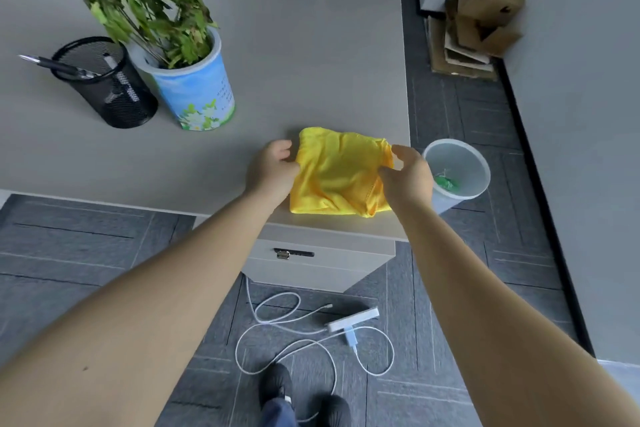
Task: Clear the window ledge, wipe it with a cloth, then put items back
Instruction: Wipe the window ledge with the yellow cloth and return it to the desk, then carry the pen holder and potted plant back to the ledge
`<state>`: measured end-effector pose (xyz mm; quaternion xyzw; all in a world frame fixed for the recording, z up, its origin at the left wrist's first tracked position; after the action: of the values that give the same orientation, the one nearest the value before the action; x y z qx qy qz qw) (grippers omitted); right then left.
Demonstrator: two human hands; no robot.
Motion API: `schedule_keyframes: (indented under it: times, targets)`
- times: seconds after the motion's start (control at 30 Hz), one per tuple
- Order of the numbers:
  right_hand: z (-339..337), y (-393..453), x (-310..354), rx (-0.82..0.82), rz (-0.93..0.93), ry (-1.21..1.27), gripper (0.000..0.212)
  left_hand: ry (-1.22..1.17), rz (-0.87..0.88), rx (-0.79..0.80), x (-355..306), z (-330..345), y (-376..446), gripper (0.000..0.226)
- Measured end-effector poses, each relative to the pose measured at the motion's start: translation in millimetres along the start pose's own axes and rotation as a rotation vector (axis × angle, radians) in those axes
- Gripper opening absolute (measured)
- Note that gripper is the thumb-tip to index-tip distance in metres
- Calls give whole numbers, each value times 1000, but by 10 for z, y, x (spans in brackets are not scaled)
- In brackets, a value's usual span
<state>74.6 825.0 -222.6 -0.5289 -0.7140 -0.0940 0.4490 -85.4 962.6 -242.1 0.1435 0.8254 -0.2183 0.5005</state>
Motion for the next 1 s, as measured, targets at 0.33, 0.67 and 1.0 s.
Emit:
schedule_keyframes:
  times: [0.33, 0.67, 1.0]
  targets:
    - [791, -649, 624, 276, -176, 106, 34, -165, 21, -219, 10, -994, -511, 29]
    - [1947, -815, 1341, 286, -216, 188, 86, -126, 57, -374, 574, -2289, -104, 58]
    - [2395, -212, 1617, 144, -354, 420, 120, -267, 267, -114, 706, -2502, 1196, 70]
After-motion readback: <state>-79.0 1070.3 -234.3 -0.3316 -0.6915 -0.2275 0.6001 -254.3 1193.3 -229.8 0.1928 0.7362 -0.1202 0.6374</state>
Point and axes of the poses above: each hand's wrist, its own y-axis towards the middle knuckle, its own z-axis out of the palm, x = y × z, the point moved 8 cm from there along y, towards the middle knuckle, and after that the axes turned 8 degrees about z, right-handed, at the moved point
